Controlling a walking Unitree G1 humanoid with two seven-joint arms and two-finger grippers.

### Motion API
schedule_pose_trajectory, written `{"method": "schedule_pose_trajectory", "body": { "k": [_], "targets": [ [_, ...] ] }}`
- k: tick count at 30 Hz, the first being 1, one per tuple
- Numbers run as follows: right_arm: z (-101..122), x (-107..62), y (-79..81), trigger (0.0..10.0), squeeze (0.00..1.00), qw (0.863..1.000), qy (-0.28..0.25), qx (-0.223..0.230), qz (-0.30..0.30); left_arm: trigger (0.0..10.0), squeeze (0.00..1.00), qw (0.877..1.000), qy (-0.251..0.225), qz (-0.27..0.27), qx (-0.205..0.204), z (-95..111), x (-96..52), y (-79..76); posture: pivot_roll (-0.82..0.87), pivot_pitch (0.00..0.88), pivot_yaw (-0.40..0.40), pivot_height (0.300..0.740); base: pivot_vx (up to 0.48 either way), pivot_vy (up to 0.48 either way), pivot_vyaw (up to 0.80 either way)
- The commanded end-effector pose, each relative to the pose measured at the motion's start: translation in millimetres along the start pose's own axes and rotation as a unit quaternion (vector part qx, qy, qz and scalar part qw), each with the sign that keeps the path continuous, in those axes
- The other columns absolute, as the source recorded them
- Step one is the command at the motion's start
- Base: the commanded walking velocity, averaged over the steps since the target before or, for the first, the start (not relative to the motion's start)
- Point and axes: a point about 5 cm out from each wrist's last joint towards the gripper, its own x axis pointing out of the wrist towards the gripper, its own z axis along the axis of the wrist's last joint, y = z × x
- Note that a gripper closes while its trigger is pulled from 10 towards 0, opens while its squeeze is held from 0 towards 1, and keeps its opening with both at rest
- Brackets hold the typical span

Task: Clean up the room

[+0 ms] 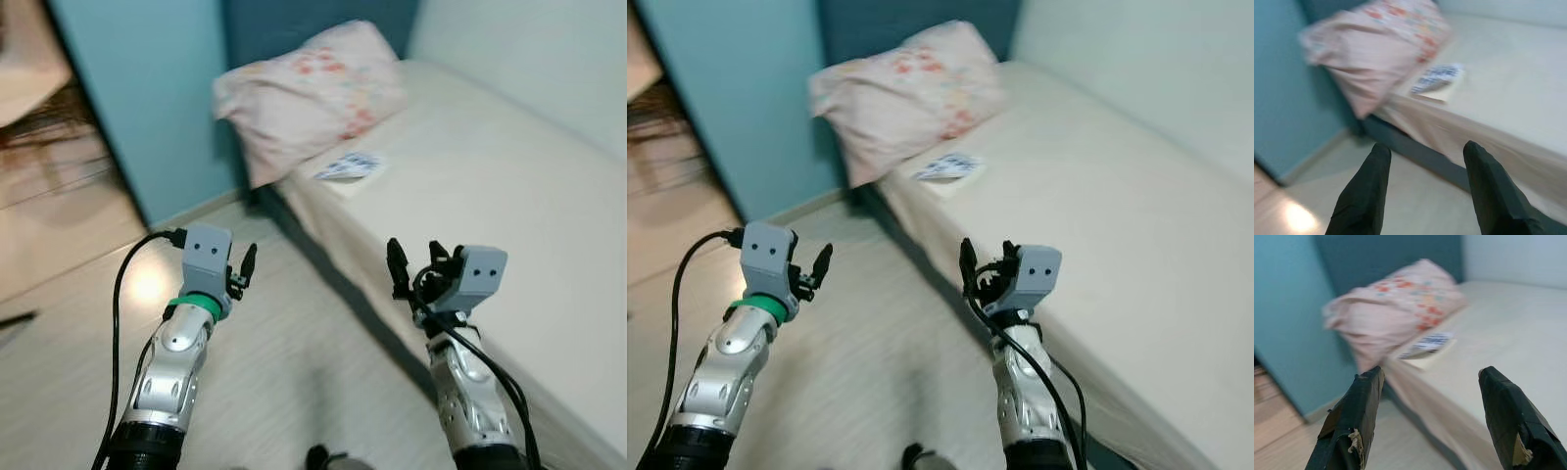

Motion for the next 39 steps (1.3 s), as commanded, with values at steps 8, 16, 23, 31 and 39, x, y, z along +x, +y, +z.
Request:
{"method": "schedule_pose_trajectory", "body": {
  "k": [8, 16, 23, 31, 39],
  "targets": [
    [-6.4, -3.2, -2.3, 10.0, 0.0, 1.0, 0.014, 0.002, -0.004, 10.0, 0.0, 0.999, 0.031, 0.002, -0.011, -12.4, 0.1, -0.6, 0.06, 0.049, 0.018, 0.733, 0.0, 0.0, -0.79],
    [-6.7, -3.1, -2.8, 10.0, 0.0, 1.0, 0.015, 0.001, -0.003, 10.0, 0.0, 0.999, 0.035, -0.001, -0.017, -13.5, 1.5, -2.9, 0.06, 0.051, 0.017, 0.733, 0.0, 0.0, -0.79],
    [-7.3, -3.7, -3.0, 10.0, 0.0, 1.0, 0.017, 0.001, -0.004, 10.0, 0.0, 0.999, 0.034, -0.002, -0.016, -13.5, 1.8, -3.2, 0.06, 0.056, 0.017, 0.733, 0.0, 0.0, -0.79],
    [-7.7, -3.4, -2.7, 10.0, 0.0, 1.0, 0.017, 0.002, -0.003, 10.0, 0.0, 0.999, 0.034, 0.0, -0.016, -13.5, 2.0, -3.0, 0.06, 0.058, 0.017, 0.733, 0.0, 0.0, -0.79],
    [-8.2, -4.1, -3.2, 10.0, 0.0, 1.0, 0.018, 0.002, -0.005, 10.0, 0.0, 0.999, 0.035, 0.001, -0.016, -14.2, 2.2, -2.9, 0.06, 0.06, 0.018, 0.733, 0.0, 0.0, -0.79]
  ]
}}
